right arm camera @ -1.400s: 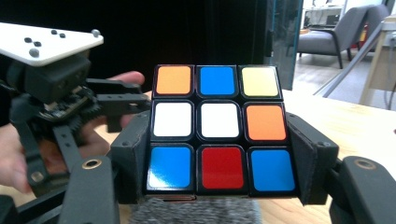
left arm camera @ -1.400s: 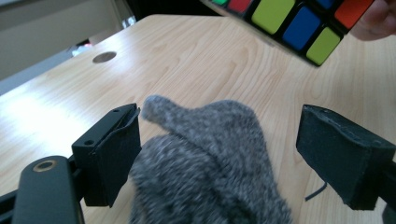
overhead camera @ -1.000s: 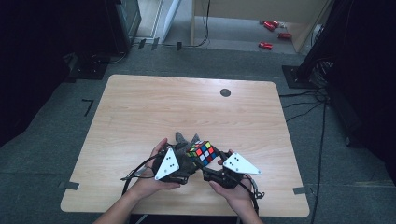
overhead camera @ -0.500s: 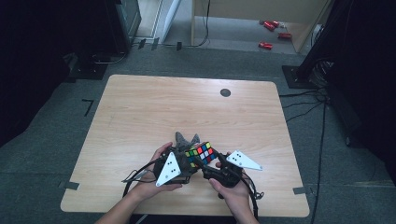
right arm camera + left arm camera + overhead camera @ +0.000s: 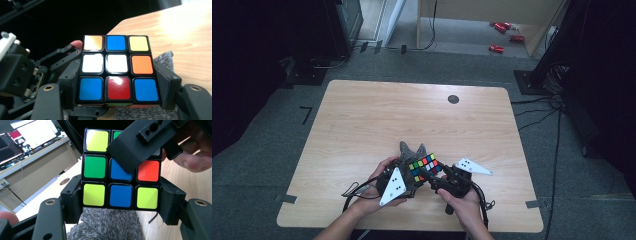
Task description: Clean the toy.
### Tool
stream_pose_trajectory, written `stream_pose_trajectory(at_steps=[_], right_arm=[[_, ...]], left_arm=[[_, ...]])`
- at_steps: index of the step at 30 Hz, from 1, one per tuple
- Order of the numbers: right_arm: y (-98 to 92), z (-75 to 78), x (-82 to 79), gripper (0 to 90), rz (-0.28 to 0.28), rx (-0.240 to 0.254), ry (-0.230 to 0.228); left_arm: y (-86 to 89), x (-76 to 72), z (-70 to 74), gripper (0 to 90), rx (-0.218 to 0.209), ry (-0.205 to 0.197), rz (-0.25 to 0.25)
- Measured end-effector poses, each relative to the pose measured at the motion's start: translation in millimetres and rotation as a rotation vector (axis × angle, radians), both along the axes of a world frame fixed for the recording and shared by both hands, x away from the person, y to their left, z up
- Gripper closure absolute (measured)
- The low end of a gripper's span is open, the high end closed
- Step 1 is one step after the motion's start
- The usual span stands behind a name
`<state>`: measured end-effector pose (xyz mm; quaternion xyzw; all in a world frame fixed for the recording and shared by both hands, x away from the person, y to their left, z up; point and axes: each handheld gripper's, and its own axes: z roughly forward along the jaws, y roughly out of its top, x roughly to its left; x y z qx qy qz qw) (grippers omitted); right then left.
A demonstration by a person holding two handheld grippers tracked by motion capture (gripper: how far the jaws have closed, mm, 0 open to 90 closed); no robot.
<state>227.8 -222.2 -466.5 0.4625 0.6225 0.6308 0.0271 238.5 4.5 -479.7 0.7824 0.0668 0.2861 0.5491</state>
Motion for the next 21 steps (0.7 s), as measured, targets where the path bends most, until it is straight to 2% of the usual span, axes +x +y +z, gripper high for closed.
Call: stream_pose_trajectory(at_steps=[7,10,12,19,21], right_arm=[[-5.5,-2.7,4.9,29.2,0.025,0.023,0.02],[-6.9,-2.3,4.8,31.0,0.035,0.022,0.015],[-7.5,-1.8,4.2,34.5,0.053,0.045,0.029],[-6.1,0.4,1.8,35.0,0.034,0.026,0.015],[-6.8,0.5,1.8,35.0,0.034,0.048,0.034]], left_arm=[[2.6,1.4,0.0,35.0,0.003,-0.004,0.02],[3.7,1.4,0.0,35.0,0.002,-0.004,0.015],[4.5,0.8,0.3,35.1,-0.002,-0.008,0.013],[2.9,1.0,-1.4,34.1,-0.031,0.012,0.02],[3.0,0.4,-0.7,34.0,-0.037,0.007,0.018]])
